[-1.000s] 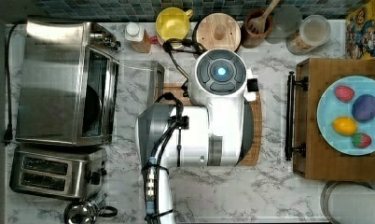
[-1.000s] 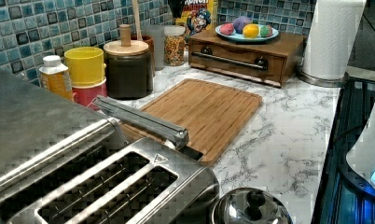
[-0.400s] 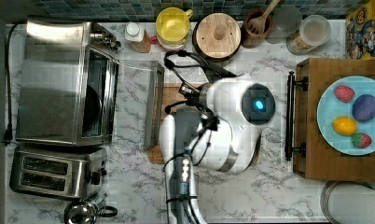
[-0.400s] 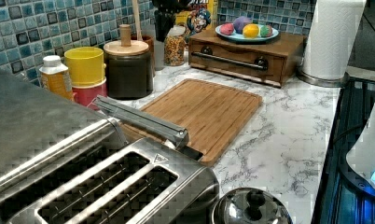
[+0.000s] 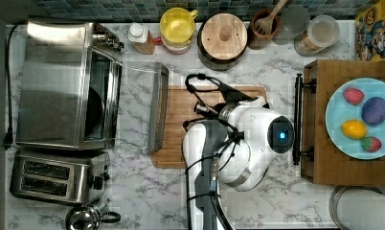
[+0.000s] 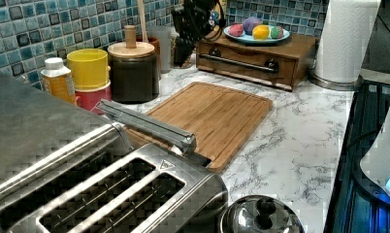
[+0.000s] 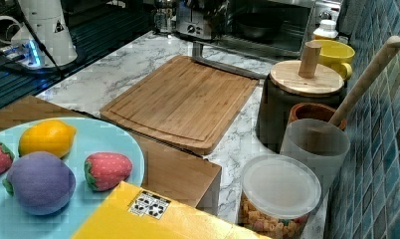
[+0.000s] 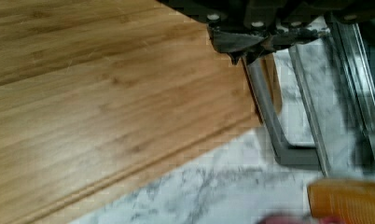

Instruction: Close the oven.

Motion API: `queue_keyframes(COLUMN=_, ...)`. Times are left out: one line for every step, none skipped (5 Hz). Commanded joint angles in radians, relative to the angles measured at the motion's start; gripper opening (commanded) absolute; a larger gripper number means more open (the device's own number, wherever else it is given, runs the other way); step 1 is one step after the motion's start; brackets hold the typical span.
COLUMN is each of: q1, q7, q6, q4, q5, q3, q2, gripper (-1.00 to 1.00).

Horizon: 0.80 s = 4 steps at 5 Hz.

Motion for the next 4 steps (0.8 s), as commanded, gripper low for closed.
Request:
queue_keyframes(q1=0.052, q7=-0.407, q6=0.132, q4=-0.024, q5=0.306, q3=0.107, q2=0.065, gripper=-1.00)
queue_keyframes(q1=0.062, q7=-0.466, q6=0.277, q4=-0.029, q5=0.381, q3=0.163, q2=0.126, gripper=-1.00)
queue_keyframes(q1=0.065, q7=-0.488, q6=0.316, q4=-0.015, q5=0.389, q3=0.175, q2=0.173, gripper=-1.00)
queue_keyframes(q1=0.045, q7=-0.518, q6=0.279, q4=0.005, q5=0.421, q3=0.183, q2=0.191, gripper=-1.00)
